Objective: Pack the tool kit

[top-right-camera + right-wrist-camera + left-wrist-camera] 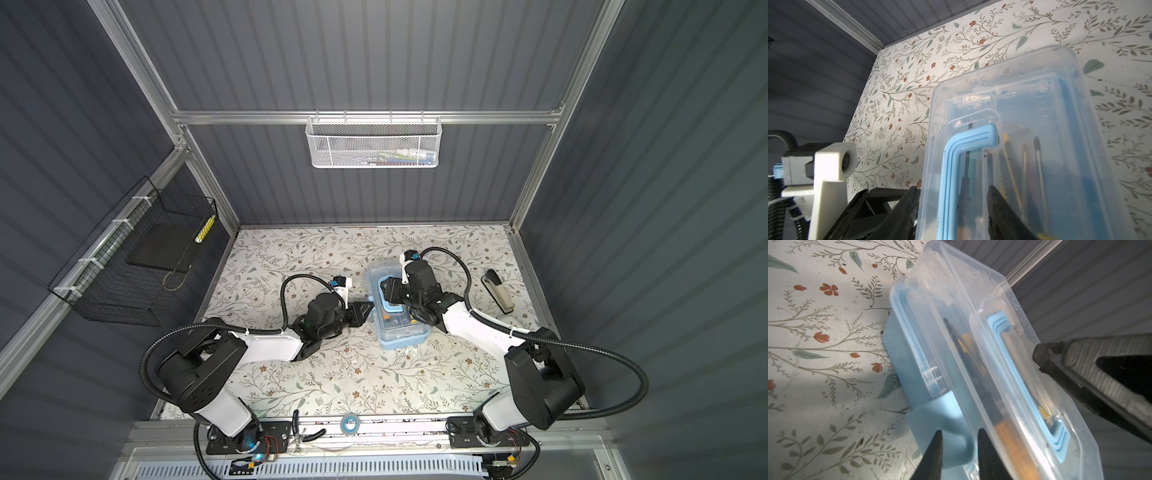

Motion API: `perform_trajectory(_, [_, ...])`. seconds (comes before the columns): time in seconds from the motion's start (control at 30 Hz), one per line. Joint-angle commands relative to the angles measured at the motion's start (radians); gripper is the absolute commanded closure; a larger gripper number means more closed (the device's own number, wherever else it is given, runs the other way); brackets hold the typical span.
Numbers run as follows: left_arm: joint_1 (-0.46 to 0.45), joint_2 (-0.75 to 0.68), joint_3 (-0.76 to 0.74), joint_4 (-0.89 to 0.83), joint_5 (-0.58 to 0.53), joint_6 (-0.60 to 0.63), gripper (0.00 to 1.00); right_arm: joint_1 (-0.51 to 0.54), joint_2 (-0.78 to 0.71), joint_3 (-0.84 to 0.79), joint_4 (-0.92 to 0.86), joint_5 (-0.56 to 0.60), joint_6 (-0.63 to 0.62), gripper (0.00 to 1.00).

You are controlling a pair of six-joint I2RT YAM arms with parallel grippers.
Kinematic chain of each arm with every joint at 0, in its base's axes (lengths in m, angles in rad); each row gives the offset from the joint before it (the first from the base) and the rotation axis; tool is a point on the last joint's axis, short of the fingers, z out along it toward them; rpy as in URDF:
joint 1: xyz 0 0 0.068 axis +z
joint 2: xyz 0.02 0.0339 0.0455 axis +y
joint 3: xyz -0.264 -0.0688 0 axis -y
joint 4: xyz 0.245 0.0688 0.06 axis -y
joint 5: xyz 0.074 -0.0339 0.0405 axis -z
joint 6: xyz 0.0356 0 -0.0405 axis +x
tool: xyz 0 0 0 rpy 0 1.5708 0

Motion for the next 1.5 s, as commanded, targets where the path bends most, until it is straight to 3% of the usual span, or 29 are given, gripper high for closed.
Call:
perform_trajectory(0.0, [-0.002,0.017,0.004,0.03,0.032,-0.009,0.71,0.002,0.069,-0.055,-0.242,-0.008,0.009,0.45])
perform_trajectory(0.37, [-0.002,0.058,-0.026,0.094,0.073,-0.058,0.68,0.002,0.047,-0.065,-0.257,-0.05,0.028,0.45])
perform_trajectory(0.97, [-0.002,0.338,-0.106,0.585,0.147,-0.277,0.69,0.022,0.005,-0.249,-0.131,-0.158,0.139,0.49])
perform_trajectory(1.47, [-0.004,0.41,-0.091,0.651,0.125,-0.311,0.72,0.058,0.061,-0.241,-0.103,-0.2,0.168,0.5])
